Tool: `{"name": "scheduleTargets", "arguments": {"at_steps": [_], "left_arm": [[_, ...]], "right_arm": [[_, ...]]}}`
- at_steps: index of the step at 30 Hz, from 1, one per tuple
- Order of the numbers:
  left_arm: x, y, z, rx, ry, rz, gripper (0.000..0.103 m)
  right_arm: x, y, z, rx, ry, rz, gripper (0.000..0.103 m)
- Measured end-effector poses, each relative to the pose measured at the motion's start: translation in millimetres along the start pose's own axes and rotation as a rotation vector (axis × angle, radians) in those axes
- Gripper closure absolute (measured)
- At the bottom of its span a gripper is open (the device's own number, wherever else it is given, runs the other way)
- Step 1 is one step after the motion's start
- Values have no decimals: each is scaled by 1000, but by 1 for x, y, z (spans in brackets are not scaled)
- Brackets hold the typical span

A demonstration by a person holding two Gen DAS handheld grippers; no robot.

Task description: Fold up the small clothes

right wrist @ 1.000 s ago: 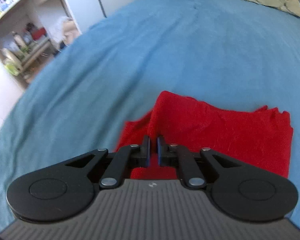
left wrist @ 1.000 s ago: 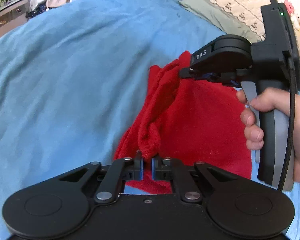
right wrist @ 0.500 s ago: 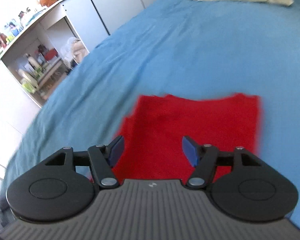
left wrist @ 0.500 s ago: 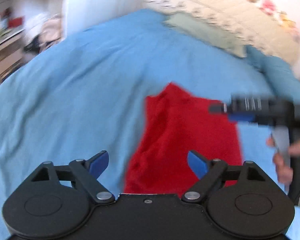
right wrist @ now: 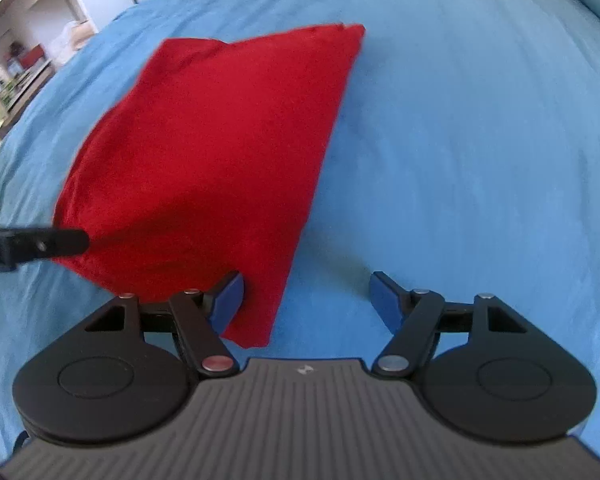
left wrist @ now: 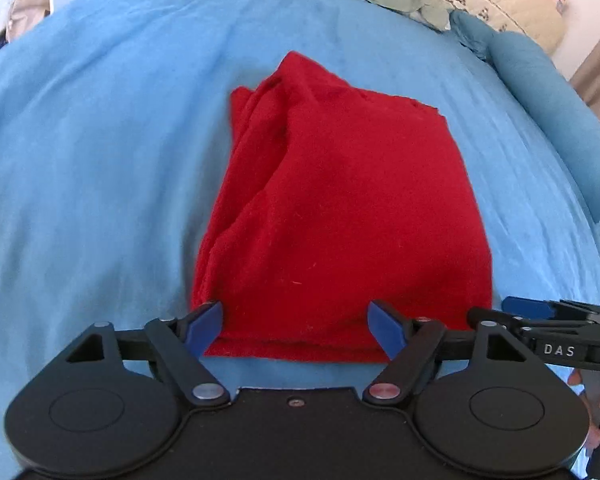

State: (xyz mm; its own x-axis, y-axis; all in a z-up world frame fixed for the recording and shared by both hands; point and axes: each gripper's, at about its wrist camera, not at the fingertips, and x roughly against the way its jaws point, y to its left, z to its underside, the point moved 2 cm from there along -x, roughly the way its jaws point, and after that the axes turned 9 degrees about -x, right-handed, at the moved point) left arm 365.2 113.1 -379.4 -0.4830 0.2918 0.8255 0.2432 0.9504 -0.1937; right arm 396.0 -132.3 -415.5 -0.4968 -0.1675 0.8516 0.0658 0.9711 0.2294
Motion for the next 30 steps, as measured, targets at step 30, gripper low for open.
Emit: {"name": "scheduleTargets", "arguments": {"at_steps": [30], "left_arm": [[-62, 44, -99, -39, 138, 95, 22]], "right_arm": [[-44, -29, -85, -322, 120, -286, 18]]}}
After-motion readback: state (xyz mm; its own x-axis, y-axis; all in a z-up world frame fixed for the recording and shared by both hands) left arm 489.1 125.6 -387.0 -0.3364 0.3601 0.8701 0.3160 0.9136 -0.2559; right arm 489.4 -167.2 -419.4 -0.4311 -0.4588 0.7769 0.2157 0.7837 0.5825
